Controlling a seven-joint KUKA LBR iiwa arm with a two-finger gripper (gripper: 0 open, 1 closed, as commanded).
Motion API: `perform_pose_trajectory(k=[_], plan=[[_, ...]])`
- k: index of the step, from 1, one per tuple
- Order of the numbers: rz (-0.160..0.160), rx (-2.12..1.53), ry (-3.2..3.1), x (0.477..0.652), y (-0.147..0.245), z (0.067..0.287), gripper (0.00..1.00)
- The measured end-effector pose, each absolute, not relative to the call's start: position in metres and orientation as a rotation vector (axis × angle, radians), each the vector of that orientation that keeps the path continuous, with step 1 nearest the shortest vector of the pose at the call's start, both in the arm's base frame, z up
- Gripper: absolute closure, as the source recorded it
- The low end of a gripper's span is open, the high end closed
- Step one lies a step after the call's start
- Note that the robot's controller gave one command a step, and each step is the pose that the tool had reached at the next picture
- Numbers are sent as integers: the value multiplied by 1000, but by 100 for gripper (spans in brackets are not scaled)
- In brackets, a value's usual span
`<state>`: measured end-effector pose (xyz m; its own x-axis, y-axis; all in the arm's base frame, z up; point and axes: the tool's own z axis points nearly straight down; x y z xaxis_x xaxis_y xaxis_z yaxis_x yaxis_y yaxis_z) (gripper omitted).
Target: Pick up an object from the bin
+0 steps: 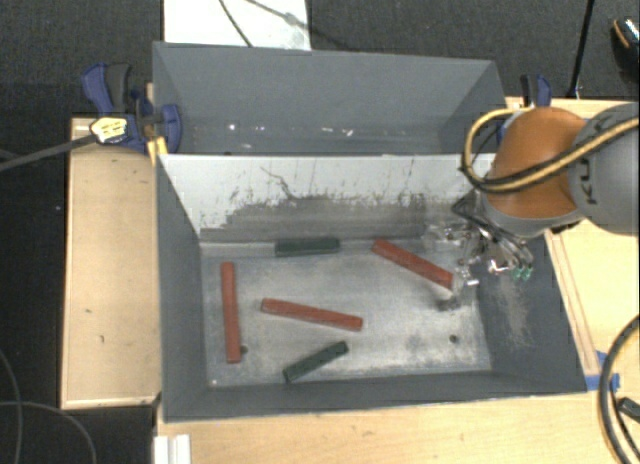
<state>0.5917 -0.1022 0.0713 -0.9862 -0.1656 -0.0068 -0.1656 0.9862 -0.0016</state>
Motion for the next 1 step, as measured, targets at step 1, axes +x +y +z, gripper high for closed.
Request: perform_pose_trajectory(k=[1], plan=[[-1, -269, 3124, 591, -101, 71, 100]])
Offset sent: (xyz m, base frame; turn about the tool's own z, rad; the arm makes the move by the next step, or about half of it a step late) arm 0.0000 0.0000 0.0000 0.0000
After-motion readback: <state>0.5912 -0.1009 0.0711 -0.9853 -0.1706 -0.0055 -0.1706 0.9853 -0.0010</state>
